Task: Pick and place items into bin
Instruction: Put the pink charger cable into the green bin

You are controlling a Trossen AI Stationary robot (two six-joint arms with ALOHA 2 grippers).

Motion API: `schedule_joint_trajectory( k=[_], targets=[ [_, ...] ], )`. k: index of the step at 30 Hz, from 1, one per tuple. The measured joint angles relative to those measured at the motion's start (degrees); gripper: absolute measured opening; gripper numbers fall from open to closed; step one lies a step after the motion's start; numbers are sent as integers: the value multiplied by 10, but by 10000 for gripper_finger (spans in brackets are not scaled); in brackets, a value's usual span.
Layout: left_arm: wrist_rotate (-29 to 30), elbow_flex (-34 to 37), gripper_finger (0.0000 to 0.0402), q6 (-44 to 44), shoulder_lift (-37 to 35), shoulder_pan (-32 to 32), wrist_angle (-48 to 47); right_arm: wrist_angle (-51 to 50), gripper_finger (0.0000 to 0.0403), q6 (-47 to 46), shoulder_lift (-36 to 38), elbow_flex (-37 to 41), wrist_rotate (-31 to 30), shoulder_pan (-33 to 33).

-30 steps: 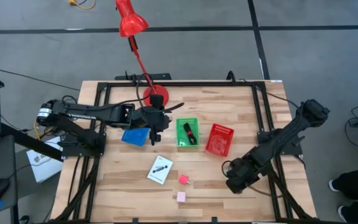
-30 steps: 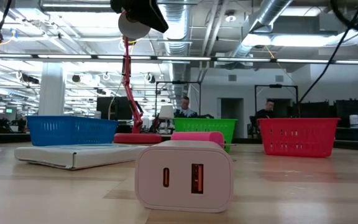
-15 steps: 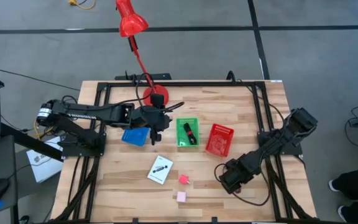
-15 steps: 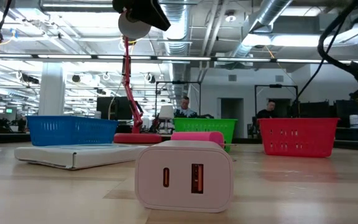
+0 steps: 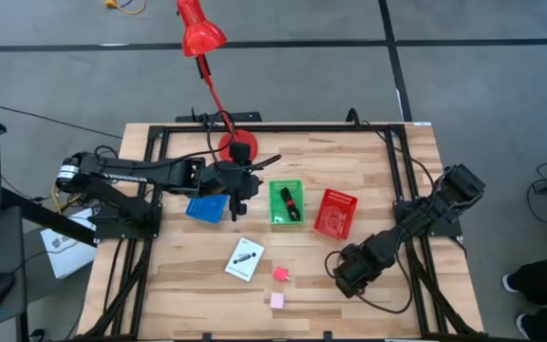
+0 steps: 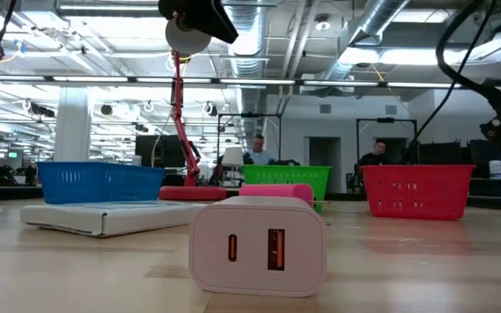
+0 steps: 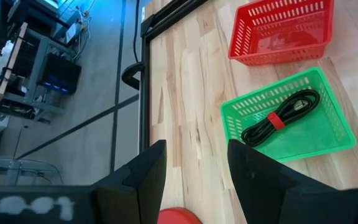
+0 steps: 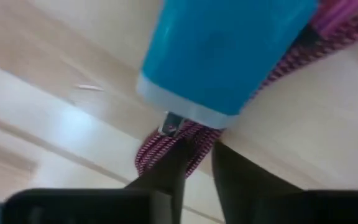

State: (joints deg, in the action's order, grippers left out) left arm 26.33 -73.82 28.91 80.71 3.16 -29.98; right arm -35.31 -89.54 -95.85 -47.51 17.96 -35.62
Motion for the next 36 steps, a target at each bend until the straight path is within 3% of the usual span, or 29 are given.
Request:
schedule_joint_trajectory(
  k=[4,12,18,24,27,32,36],
  targets=[
    [0,0,162,0,0,0,0,13,12,1,3,0,-3,-2],
    [0,0,162,-16,0,0,2,21,5,-32,71,-25,-37,-35],
    [-1,0,162,-26,0,0,5,-1,4,26,149,-43,-225,-41],
    [0,-2,162,-26,0,0,7,-43,5,112,184,-43,-398,69],
    [7,-13,162,-26,0,3,6,-2,3,226,177,-43,-376,155],
    [32,-39,162,-25,0,11,-4,140,1,408,136,-43,-246,275],
    [41,-49,162,-25,-1,14,-8,192,1,478,95,-43,-164,339]
  ],
)
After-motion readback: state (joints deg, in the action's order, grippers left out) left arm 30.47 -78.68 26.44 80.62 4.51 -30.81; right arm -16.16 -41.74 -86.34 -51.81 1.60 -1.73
